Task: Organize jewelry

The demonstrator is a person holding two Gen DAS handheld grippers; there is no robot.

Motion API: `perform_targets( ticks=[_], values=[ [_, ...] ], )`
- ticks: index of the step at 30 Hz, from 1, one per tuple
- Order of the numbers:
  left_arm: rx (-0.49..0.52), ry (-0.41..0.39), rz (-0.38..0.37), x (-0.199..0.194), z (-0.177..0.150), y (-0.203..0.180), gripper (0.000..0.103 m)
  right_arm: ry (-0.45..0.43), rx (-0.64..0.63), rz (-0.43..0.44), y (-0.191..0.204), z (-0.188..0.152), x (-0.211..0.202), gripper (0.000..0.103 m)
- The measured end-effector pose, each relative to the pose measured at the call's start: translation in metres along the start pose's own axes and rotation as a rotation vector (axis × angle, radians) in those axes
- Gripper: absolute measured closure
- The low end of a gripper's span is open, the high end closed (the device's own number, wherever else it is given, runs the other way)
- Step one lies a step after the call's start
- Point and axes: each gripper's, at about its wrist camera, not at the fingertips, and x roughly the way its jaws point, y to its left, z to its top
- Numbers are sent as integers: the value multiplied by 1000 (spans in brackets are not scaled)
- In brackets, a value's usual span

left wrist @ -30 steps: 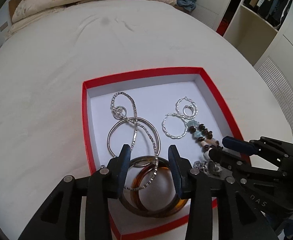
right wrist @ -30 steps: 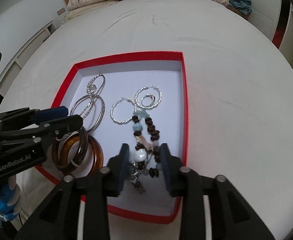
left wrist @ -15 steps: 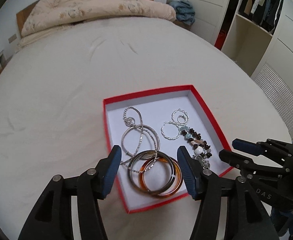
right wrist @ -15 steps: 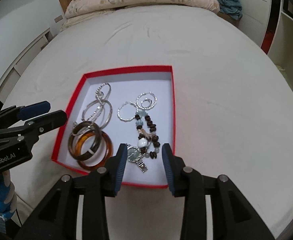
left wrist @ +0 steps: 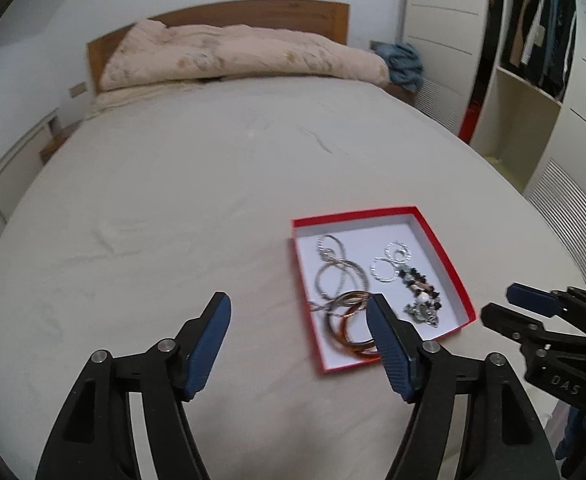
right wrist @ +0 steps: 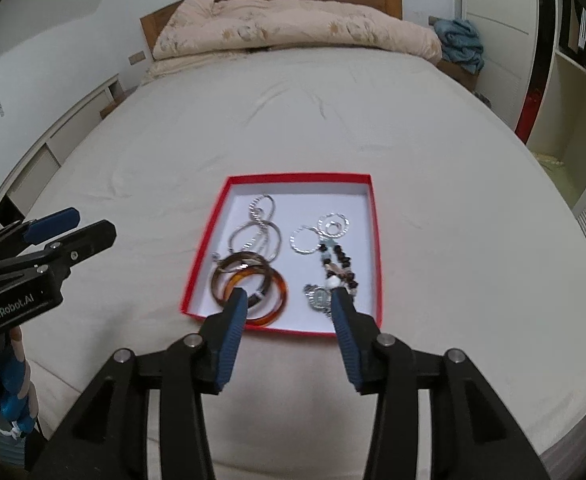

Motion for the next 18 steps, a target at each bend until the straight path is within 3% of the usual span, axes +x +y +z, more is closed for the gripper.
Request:
perform_targets(
  ticks=[8, 18],
  values=[
    [-45, -81, 101, -63, -23, 38, 20, -66, -19, 13, 39, -14, -41, 56],
    [-64, -139, 197, -137, -58, 75, 15, -155, -38, 11, 80, -36, -91, 51]
  ],
)
